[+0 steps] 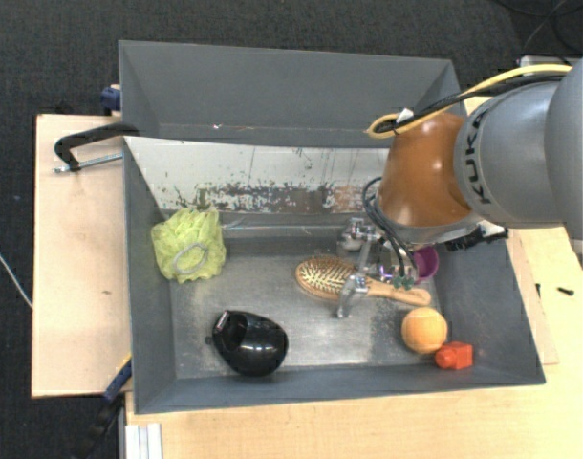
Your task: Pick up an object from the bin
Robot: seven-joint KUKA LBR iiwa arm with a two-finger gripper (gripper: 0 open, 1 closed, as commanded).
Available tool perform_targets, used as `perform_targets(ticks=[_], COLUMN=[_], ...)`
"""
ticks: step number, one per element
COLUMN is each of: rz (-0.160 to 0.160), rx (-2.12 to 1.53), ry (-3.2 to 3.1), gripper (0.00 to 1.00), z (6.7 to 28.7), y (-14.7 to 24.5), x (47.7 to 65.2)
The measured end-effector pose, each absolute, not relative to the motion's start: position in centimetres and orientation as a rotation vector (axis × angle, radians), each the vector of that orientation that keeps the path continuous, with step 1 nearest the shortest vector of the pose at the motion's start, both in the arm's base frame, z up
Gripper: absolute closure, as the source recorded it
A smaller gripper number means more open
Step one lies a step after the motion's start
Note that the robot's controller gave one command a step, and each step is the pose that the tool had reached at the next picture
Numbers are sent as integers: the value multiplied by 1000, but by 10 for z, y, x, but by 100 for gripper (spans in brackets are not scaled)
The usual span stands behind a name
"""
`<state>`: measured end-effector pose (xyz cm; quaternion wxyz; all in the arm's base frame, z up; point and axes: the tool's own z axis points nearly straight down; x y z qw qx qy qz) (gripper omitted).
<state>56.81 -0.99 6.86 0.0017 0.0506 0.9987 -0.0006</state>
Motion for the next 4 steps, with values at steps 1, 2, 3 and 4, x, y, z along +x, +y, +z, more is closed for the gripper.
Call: perform_targets(ticks=[1,2,3,4], rz=[3,3,3,3], rx=[200,200,200,200], ry=[3131,3131,3133,3136], gripper=[100,100,100,100], z=[76,76,78,87], y=[-14,-14,-13,-13], x=[561,561,561,560])
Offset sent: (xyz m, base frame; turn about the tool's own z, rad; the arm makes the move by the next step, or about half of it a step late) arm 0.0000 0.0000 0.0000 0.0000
